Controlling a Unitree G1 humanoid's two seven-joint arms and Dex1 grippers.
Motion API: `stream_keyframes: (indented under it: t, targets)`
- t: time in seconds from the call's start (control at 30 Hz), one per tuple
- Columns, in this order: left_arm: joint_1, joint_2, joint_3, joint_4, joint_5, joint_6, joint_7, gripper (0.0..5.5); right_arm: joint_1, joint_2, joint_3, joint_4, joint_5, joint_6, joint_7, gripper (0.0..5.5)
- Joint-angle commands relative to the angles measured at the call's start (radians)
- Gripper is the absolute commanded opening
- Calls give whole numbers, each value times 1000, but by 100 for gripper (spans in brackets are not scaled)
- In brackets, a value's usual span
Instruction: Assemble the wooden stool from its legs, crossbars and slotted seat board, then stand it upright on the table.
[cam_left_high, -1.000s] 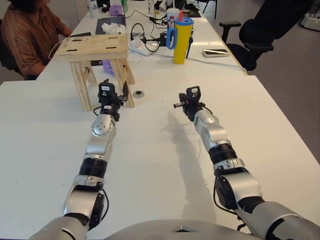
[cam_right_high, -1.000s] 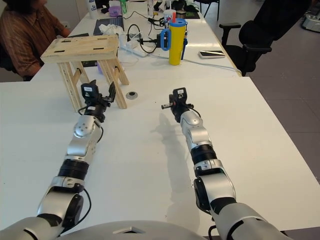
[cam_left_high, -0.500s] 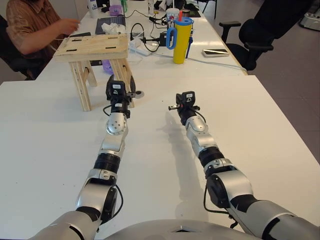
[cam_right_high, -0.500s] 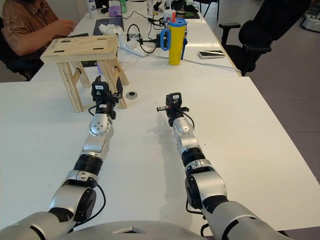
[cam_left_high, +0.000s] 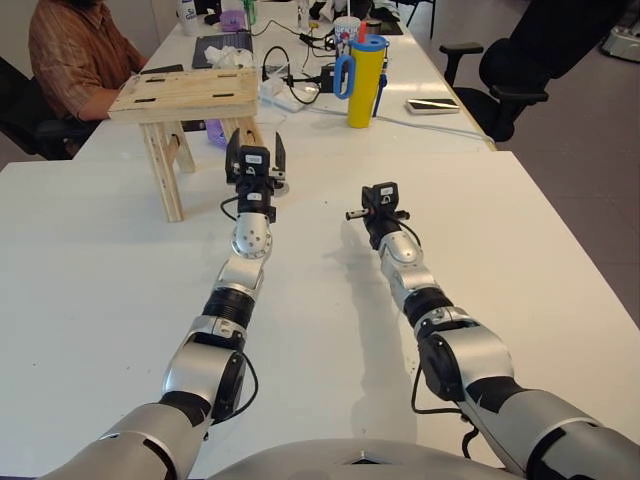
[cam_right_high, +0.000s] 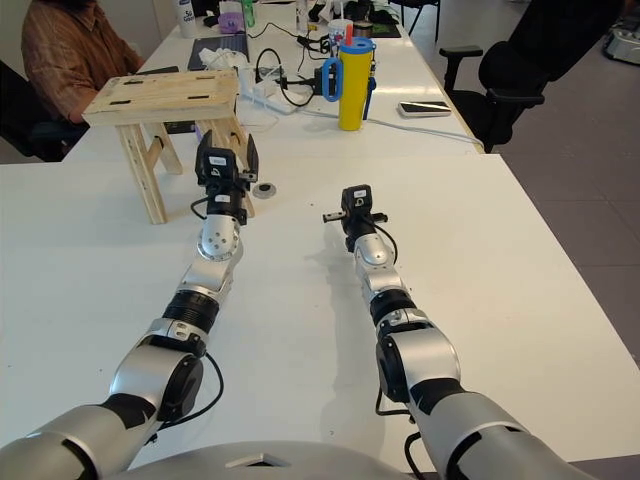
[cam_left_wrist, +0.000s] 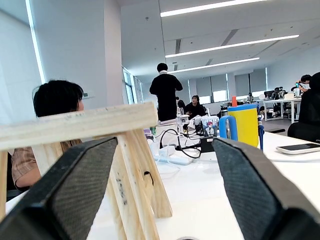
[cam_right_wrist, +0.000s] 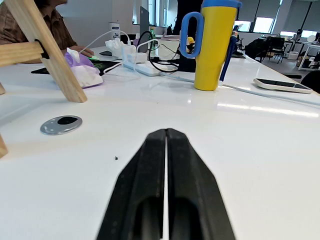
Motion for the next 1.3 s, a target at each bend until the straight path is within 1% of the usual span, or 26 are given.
stream_keyframes:
  t: [0.03, 0.3, 0.5, 1.0, 1.3]
  targets:
    - [-24, -17, 6, 49, 3, -29, 14, 355, -35, -37, -10, 23, -11, -24, -11, 0]
    - [-32, 3, 36, 97, 1, -77, 42, 355, -75, -99, -35, 60, -11, -16, -13, 0]
    - [-60, 12, 29, 143, 21, -102, 59, 355, -91, -128, -48, 83, -13, -19, -31, 0]
    - [-115, -39, 23, 236, 19, -140, 56, 355, -111, -133, -39, 110, -29, -10, -42, 0]
    - [-114, -42, 28, 251, 17, -148, 49, 355, -100, -123, -42, 106, -41, -13, -42, 0]
